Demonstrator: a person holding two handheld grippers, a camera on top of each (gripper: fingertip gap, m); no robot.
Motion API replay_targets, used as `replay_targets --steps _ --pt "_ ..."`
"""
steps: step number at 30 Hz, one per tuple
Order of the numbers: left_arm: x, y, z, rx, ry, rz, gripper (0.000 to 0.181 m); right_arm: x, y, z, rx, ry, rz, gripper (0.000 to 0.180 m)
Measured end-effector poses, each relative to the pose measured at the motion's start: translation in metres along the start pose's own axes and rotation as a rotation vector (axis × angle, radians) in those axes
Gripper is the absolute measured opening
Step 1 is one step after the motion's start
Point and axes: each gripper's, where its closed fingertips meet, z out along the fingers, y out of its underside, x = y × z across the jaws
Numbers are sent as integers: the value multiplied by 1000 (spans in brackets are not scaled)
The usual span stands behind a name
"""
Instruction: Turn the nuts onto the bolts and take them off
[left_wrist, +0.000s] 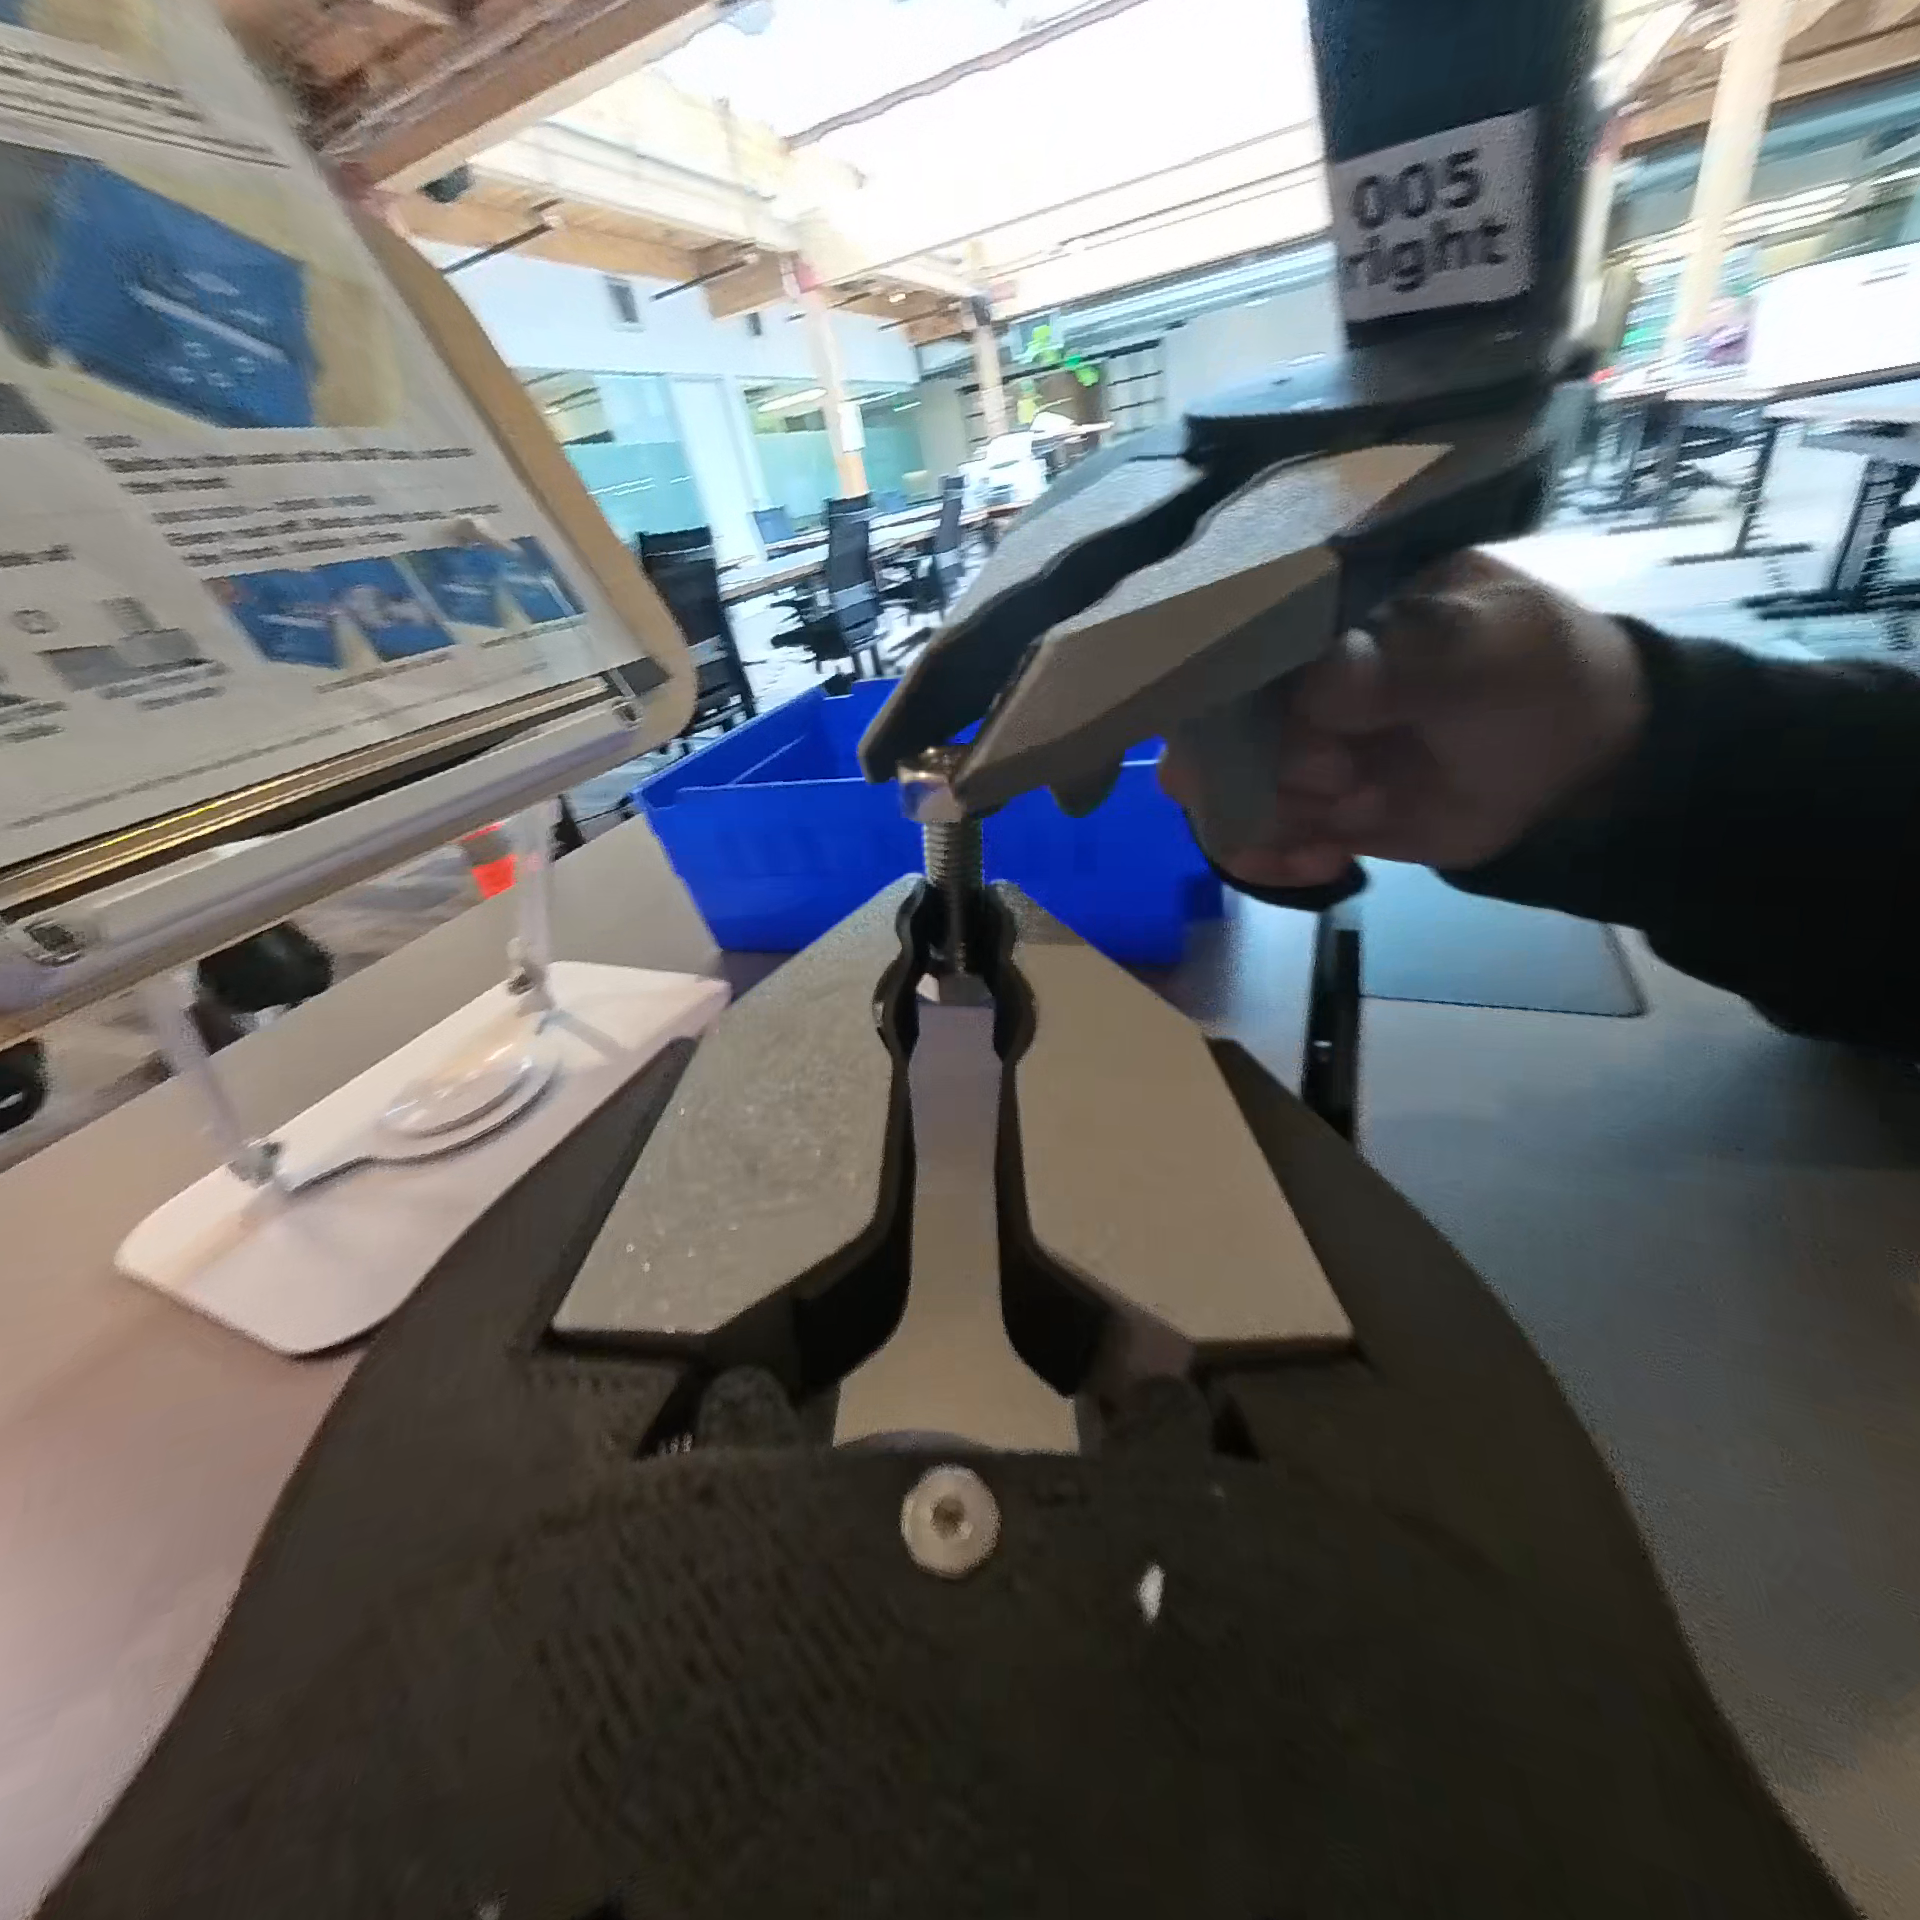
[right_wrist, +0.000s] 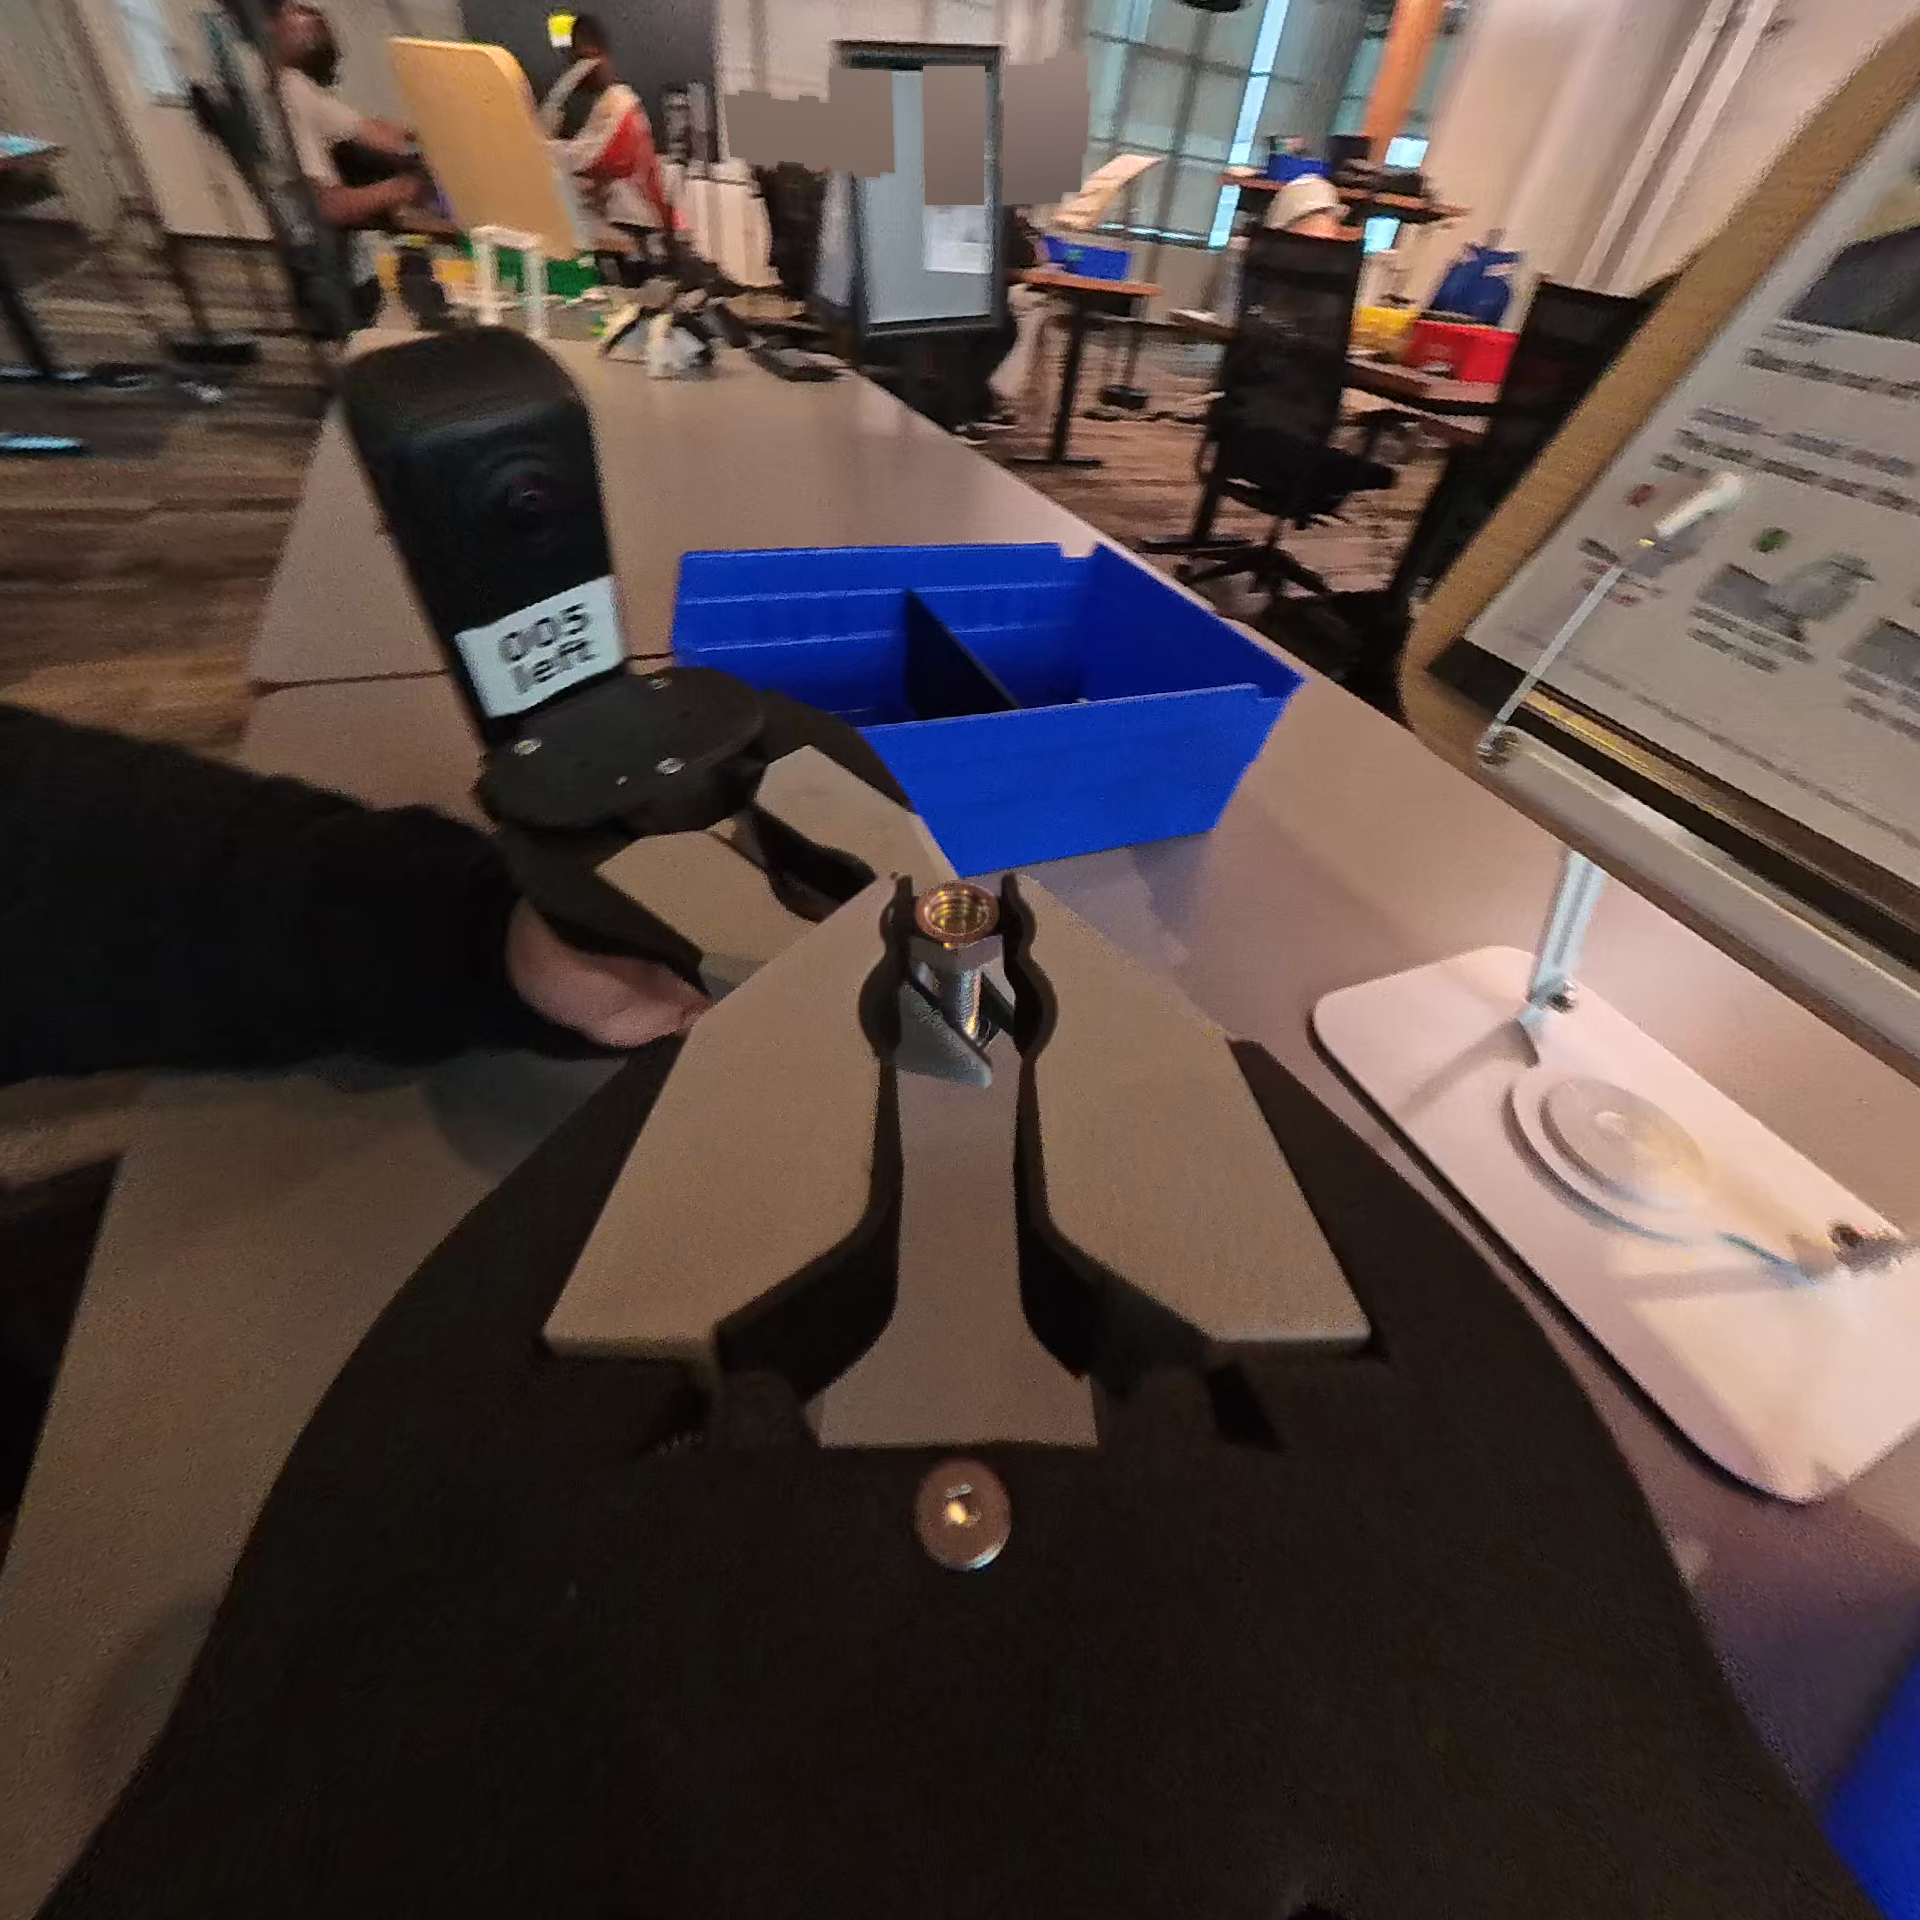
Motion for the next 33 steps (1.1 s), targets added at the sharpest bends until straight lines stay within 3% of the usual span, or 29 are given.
replay_targets --steps 8,12,18,26,33 --pt "-30 19 -1 -108 -207 11 7 24 11 21 -12 302 130 14" --pt "-28 15 -2 -62 -120 -89 7 22 7 23 -4 299 115 14" --pt "-10 11 -1 -16 100 -271 6 19 -18 0 87 137 157 22" --pt "29 -3 -10 47 377 -261 7 -19 -19 -20 28 -326 119 30" --pt "52 -10 -19 72 522 -230 7 -42 -4 -26 -6 -498 42 30"
